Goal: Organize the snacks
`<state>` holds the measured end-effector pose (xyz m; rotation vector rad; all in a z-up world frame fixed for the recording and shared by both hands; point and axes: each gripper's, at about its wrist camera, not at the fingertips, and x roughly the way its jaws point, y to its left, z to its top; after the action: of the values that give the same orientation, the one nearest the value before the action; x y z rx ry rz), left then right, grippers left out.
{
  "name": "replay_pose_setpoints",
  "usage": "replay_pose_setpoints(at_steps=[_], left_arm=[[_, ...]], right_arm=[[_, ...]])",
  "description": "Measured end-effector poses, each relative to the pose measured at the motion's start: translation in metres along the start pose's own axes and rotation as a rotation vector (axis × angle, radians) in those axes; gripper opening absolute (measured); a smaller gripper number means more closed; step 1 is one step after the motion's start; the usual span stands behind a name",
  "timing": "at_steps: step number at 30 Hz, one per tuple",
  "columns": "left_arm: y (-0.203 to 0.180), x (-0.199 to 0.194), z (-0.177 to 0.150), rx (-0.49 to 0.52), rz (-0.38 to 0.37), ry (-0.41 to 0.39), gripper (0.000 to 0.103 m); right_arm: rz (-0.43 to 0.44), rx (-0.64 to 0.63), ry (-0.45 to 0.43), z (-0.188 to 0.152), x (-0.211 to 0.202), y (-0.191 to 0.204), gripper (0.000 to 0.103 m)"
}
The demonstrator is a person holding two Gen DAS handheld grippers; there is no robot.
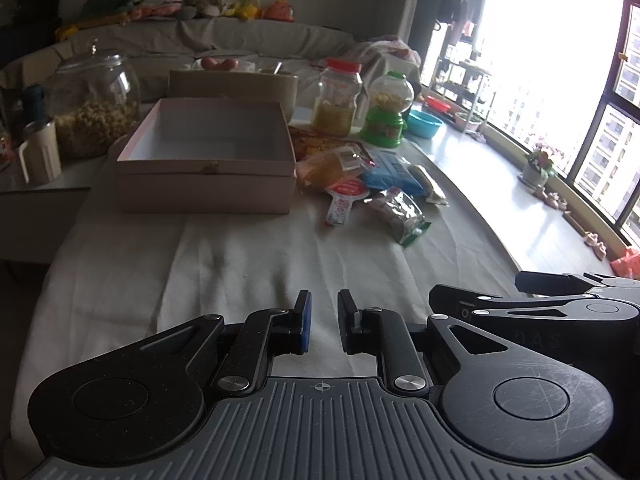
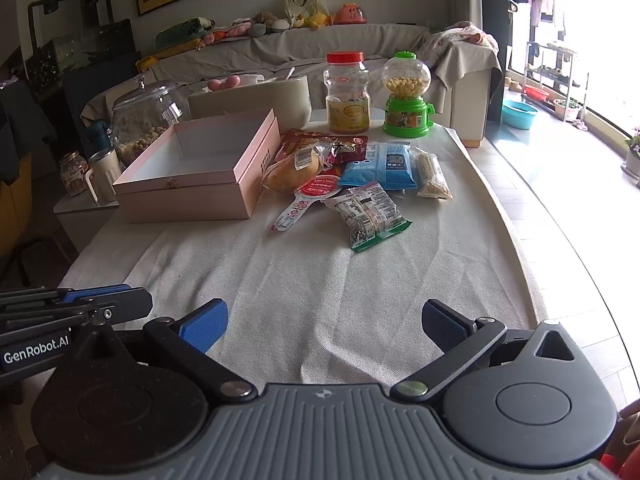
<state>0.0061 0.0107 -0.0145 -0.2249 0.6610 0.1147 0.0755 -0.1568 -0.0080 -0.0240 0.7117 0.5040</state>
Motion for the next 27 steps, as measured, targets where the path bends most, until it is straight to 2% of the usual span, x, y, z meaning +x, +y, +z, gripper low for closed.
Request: replay_pose_setpoints(at_steps=[9,15,18,20,22,24,27], left_arm=[[0.003,0.014,0.005,-0.009,-0.009,0.021,0.018],[-0.002,0.051,0.024,0.028,-0.13,-0.017,0.019],[-0.008,0.08,0.04,0.06,-0.188,-0.018,0.019],[-0.011,0.103,0.052,0.075,-0.216,0.006,0.019],[-0.013,0.124,0.064,0.085,-0.196,0.026,0.019],[-0.019,0.145,0.074,0.109,-0.119,0.045,0.019],[-0.022,0.172,0.083,0.146,-0.082,0.056,0.019]], right_arm=[[-0.022,-0.009,0.02,0.003,0.012,-0.004,0.103],[-0.11,-0.042,-0.05,0.008,0.033,-0.028,0.103],[-0.15,-0.013,-0.085,0.013,0.051,-0.052,0.103],[-0.146,0.033,-0.08,0.018,0.065,-0.07,0.103],[-0.075,0.076,-0.062,0.026,0.077,-0.086,0.103],[-0.008,0.096,-0.049,0.033,0.09,-0.096,0.103],[0.023,0.108,-0.043,0.047,0.111,-0.103,0.103]])
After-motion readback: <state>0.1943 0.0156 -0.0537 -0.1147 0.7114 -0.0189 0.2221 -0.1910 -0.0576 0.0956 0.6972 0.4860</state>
